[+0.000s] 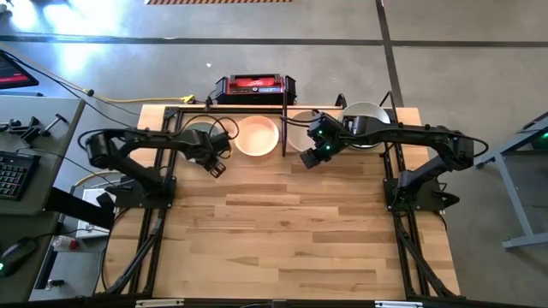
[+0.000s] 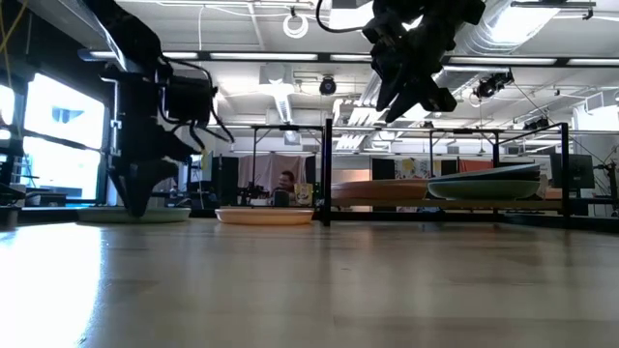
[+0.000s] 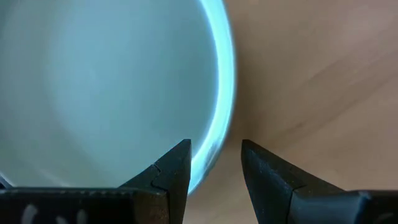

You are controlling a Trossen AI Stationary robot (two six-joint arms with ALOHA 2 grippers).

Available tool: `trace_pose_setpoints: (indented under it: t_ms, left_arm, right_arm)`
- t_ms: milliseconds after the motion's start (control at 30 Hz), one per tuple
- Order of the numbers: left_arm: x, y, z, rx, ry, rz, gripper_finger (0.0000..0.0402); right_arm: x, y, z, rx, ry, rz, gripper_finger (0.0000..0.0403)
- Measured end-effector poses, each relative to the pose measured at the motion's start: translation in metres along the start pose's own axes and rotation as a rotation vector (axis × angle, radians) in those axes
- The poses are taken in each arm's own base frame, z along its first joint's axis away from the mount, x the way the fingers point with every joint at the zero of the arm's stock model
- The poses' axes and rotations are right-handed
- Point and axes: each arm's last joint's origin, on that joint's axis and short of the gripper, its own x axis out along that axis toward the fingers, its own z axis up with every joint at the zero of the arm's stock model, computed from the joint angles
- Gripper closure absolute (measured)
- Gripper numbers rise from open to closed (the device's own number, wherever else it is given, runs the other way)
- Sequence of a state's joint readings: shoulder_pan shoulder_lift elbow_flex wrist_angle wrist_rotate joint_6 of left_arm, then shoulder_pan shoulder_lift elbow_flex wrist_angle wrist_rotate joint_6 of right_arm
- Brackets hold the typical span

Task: Place and stack plates onto a shelf
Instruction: Stack the light blue plate on top of the light brown plate

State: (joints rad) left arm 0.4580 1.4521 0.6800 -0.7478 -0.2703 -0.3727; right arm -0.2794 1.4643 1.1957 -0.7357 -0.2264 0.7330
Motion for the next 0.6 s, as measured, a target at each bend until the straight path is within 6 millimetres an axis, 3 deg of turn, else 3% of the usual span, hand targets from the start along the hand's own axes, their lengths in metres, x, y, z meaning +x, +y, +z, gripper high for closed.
trace_pose_setpoints:
  t_ms: [333,600]
  left_arm:
    - [0.0116,-0.0041,0.0012,0.036,0.052,0.024,0.0276]
    - [0.011,-0.0063,0.0005,0.11,0.049,0.012,0.036]
  right_arm:
    - [0.0,0.0,0.0,0.01,0.0,0.0,0.0318]
    - [0.0,-0.0001,0.0002,0.033,-0.006,-0.006,0.0318]
